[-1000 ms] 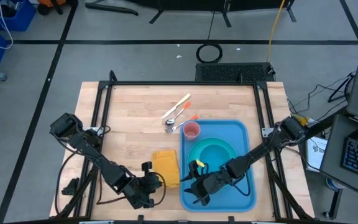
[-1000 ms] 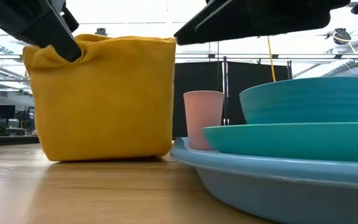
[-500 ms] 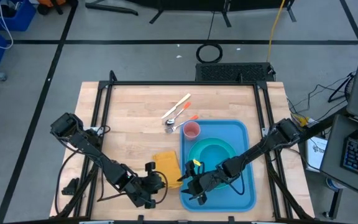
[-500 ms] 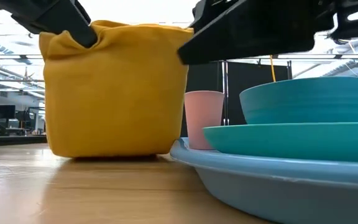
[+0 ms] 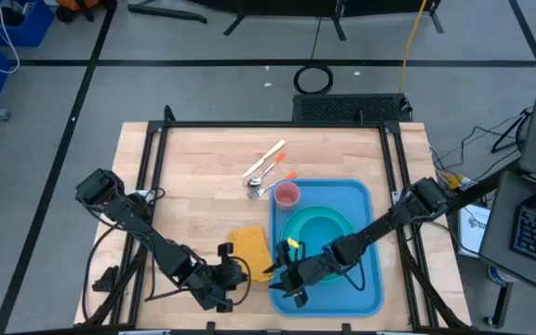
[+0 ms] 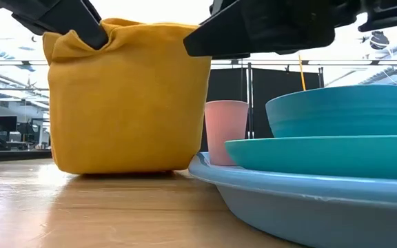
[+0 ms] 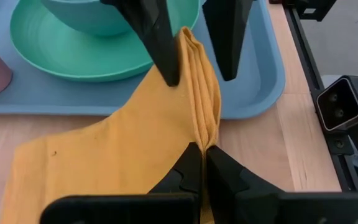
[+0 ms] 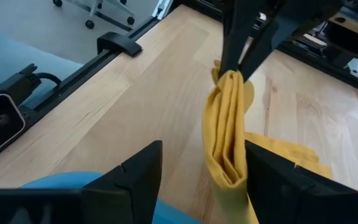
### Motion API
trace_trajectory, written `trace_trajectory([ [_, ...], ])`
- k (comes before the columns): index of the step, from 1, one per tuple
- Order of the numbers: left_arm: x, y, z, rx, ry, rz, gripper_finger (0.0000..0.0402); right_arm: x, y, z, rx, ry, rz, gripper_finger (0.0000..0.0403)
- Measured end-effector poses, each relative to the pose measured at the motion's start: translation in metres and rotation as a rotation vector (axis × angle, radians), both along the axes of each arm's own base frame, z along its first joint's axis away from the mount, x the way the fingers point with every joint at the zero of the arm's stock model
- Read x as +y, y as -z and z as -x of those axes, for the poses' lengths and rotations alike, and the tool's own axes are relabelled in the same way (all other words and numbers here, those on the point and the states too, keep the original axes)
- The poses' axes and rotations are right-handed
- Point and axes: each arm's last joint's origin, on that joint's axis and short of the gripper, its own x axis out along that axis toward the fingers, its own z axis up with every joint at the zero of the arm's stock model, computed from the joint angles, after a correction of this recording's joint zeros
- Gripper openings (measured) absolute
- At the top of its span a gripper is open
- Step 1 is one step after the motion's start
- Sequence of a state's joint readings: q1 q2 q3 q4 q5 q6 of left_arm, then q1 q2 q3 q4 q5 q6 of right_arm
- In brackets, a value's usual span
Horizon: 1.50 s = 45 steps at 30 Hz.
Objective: Set up tray
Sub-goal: Put the yellow table napkin on the blue tray to the bottom of the light blue plate
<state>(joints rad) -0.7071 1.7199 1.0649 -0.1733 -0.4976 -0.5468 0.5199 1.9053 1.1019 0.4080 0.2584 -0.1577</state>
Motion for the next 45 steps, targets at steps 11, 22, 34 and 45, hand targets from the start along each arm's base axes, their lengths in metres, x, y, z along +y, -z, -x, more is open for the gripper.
trace_trajectory([
  [11, 0.0, 0.0, 0.0, -0.003, 0.007, -0.004, 0.0007, 0.0, 0.0, 0.0, -0.006, -0.003, 0.005, 0.0092],
  [22, 0.0, -0.001, -0.001, -0.018, 0.008, -0.004, 0.0018, -0.001, 0.0, -0.001, 0.012, -0.069, -0.02, 0.0004],
  [34, -0.003, -0.005, -0.004, -0.066, 0.034, -0.008, 0.0035, 0.0, -0.002, 0.005, 0.078, -0.114, -0.041, 0.0001],
  [45, -0.003, -0.005, -0.004, -0.068, 0.061, -0.025, 0.0061, 0.0, -0.009, 0.021, 0.237, -0.122, -0.079, 0.0001],
])
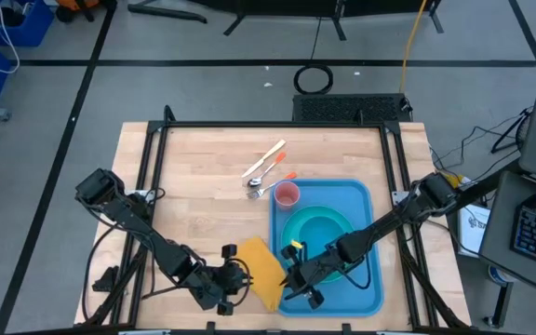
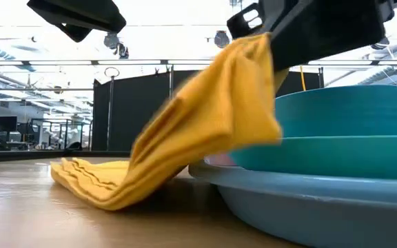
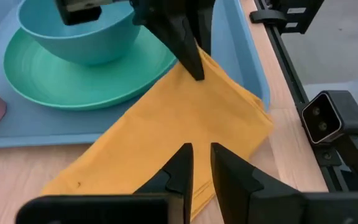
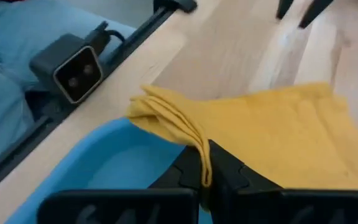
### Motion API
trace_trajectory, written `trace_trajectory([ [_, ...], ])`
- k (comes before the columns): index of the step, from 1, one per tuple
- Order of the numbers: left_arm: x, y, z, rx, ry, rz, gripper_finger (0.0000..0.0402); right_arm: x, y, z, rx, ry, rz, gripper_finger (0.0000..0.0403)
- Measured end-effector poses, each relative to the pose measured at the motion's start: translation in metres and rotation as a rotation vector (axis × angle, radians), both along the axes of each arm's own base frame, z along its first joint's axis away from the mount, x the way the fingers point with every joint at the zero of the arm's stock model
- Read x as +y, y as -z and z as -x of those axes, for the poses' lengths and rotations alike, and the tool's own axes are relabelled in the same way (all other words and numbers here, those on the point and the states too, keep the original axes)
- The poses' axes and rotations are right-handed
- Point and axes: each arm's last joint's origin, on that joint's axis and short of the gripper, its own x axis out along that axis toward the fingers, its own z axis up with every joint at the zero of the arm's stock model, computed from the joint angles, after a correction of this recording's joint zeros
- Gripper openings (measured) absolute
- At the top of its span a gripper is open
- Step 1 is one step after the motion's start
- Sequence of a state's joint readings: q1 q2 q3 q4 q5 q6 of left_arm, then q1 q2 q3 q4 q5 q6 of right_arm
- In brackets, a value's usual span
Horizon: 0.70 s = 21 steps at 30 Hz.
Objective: Set up tray
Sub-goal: Put the yellow table napkin on the blue tray to the bottom of the light blue plate
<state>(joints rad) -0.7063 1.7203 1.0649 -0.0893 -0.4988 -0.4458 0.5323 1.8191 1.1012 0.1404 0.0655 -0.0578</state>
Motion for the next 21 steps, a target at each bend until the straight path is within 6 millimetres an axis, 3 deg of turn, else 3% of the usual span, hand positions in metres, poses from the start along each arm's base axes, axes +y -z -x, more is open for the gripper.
trace_trajectory([
  [21, 0.0, -0.001, 0.0, -0.019, 0.039, -0.089, 0.0063, 0.002, 0.004, 0.013, 0.349, 0.007, -0.303, 0.0],
])
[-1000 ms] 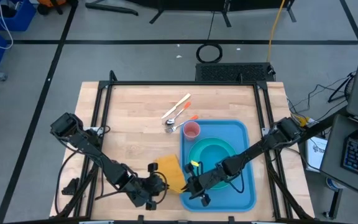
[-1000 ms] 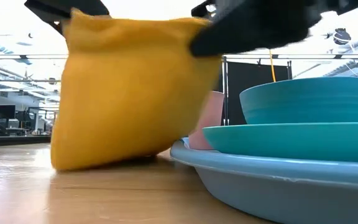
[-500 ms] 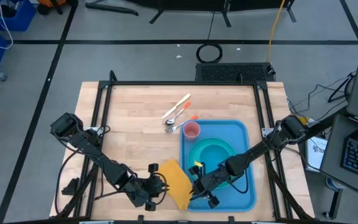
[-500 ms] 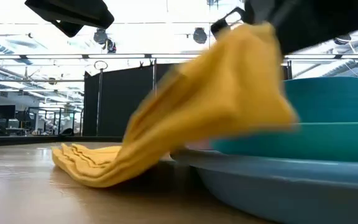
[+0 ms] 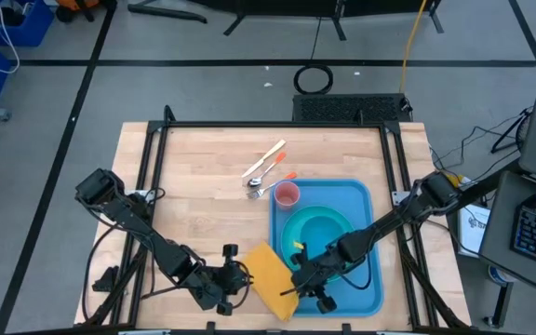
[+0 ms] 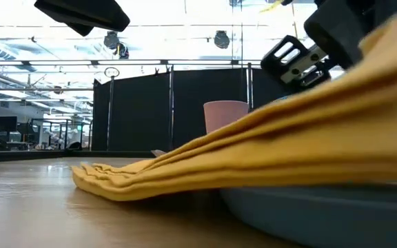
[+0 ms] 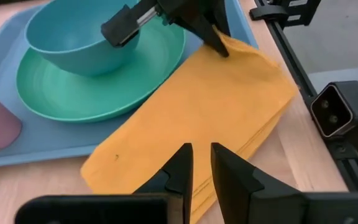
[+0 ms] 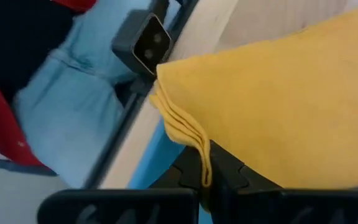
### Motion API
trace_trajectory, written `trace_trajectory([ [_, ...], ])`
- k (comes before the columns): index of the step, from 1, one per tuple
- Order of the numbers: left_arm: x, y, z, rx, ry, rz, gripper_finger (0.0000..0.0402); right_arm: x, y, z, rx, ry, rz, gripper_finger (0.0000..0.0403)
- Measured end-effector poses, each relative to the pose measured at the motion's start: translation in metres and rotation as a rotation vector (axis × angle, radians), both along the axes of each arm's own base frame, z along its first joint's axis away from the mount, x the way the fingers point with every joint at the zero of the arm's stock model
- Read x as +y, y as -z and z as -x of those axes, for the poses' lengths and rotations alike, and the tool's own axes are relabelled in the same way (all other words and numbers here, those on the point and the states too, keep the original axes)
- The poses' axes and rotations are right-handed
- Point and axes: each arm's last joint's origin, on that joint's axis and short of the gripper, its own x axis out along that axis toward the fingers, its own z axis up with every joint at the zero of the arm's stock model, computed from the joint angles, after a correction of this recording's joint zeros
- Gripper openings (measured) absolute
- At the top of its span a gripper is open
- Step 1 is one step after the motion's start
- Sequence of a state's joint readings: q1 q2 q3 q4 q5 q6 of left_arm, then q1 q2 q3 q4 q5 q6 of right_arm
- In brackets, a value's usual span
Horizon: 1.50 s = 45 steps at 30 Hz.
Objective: Set up tray
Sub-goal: Put the yellow table napkin on the blue tray to the bottom of the light blue plate
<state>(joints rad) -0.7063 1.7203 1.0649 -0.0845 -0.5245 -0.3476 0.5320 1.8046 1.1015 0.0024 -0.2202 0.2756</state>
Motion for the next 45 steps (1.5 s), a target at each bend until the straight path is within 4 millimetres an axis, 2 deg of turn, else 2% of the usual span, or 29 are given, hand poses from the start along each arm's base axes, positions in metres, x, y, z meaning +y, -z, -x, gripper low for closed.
trace_trajectory([
  [16, 0.006, 0.0, -0.004, -0.003, 0.072, -0.13, 0.0063, 0.004, -0.002, 0.007, 0.197, 0.119, -0.148, 0.0],
  [35, 0.009, 0.0, -0.007, 0.008, 0.078, -0.115, 0.0063, 0.004, 0.005, 0.019, 0.41, 0.154, -0.158, 0.0],
  [45, 0.009, 0.0, -0.007, 0.008, 0.079, -0.116, 0.0063, -0.001, -0.022, 0.031, 0.427, 0.189, -0.192, 0.0],
])
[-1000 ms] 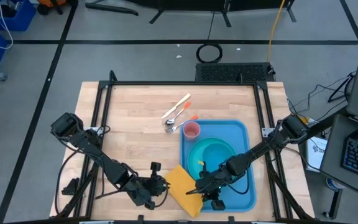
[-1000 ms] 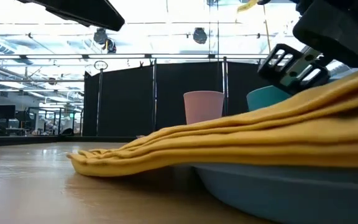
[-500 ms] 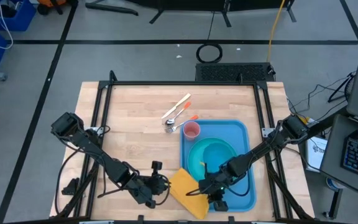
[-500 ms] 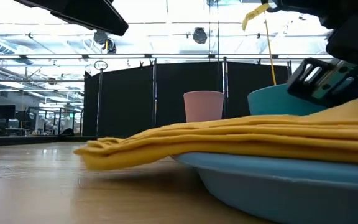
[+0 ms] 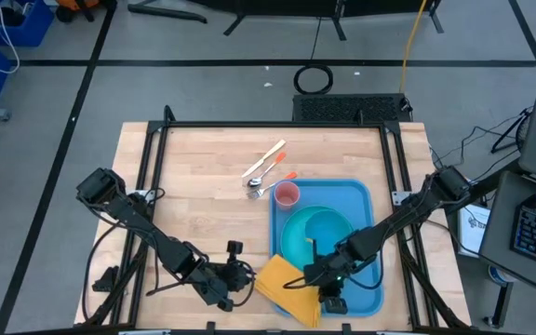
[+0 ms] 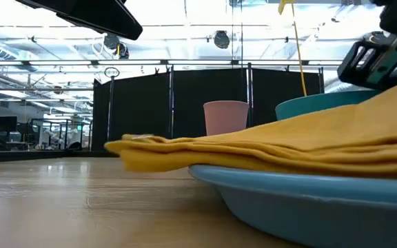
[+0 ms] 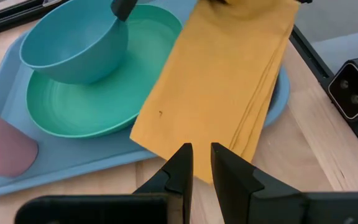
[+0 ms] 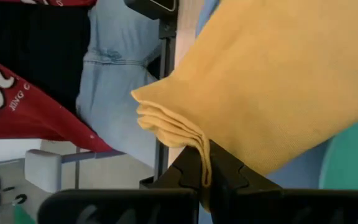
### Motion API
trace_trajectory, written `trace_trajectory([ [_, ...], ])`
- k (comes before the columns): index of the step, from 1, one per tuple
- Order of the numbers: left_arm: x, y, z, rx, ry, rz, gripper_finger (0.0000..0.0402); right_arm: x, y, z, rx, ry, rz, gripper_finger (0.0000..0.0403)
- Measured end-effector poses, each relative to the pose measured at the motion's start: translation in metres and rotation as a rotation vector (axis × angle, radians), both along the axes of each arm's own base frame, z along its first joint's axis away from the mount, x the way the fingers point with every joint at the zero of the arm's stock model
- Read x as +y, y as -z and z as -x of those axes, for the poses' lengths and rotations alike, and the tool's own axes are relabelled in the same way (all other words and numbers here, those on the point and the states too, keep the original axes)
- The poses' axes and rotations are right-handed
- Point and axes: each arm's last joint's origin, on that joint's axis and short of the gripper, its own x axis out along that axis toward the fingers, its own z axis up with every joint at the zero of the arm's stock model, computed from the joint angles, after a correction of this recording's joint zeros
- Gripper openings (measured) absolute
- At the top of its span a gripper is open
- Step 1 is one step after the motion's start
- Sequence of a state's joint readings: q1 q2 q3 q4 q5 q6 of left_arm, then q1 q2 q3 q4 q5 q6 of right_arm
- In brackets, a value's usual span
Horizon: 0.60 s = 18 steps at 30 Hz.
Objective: Set up tray
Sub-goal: Put the yellow table napkin on the blue tray to the bottom of the light blue plate
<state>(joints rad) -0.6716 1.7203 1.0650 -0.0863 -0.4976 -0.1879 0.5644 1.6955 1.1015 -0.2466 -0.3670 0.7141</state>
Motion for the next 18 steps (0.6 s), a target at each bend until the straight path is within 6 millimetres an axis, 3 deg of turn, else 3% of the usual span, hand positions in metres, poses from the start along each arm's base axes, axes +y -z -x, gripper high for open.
trace_trajectory([
  [18, 0.0, 0.0, 0.0, 0.005, 0.003, -0.005, 0.0063, 0.003, -0.001, 0.014, 0.205, 0.056, -0.044, 0.0],
])
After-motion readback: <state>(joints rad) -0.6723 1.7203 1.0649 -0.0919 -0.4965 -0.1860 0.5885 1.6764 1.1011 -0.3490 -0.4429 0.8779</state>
